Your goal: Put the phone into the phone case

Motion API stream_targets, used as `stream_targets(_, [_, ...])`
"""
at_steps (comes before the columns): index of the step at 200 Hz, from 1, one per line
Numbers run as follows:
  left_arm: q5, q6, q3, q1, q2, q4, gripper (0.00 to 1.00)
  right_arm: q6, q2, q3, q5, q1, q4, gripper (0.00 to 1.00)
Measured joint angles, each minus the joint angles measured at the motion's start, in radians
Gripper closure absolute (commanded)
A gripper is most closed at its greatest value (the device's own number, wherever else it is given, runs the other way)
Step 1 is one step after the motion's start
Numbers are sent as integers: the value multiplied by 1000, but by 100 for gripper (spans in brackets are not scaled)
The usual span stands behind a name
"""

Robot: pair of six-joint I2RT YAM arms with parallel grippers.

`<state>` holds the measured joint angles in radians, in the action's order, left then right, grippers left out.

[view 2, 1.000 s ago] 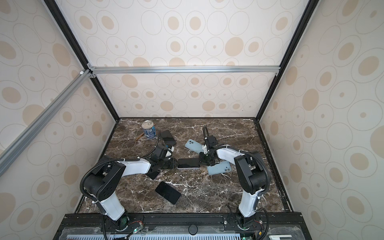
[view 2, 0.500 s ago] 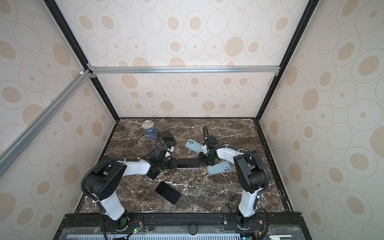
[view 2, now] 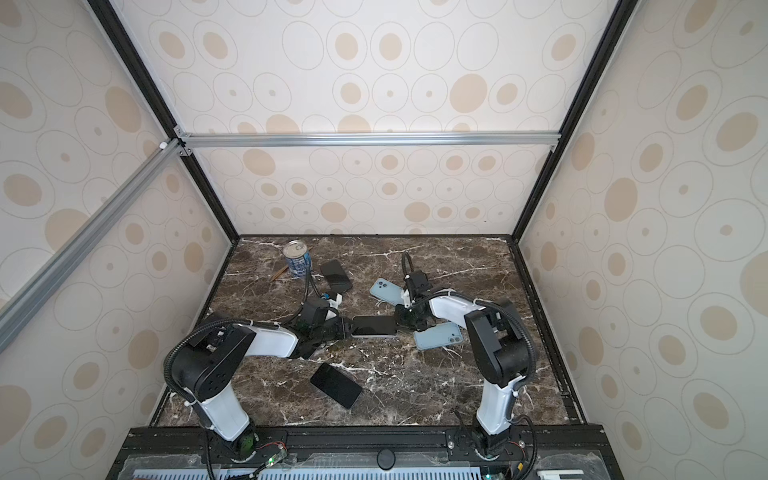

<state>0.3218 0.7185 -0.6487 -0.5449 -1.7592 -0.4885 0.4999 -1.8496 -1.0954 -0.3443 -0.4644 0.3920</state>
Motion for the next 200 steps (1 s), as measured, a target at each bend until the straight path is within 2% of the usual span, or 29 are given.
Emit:
stream_targets(86, [-33,13,56,0,2,-84,75,1,-23,-40,208,-89,-1,92])
stream_targets(123, [-45,19,76,0,7,-107,76,5,-68,-61,313,-107,-113,92])
stream_targets(146, [-12,26,74,-10,1,-120,75,6,-168,-69,232,-143,-337,91])
stream_targets(157, [2,26,74,-20,-1,-117,75,8,-175,-64,199,-175,-375,91])
stream_targets(174, [13,27,74,-27,1,-113,75,6,-162,-51,167,-208,-371,91])
stream_targets(200, [12,27,74,-29,16,-89,75,-5,-111,-67,159,-217,-236,91])
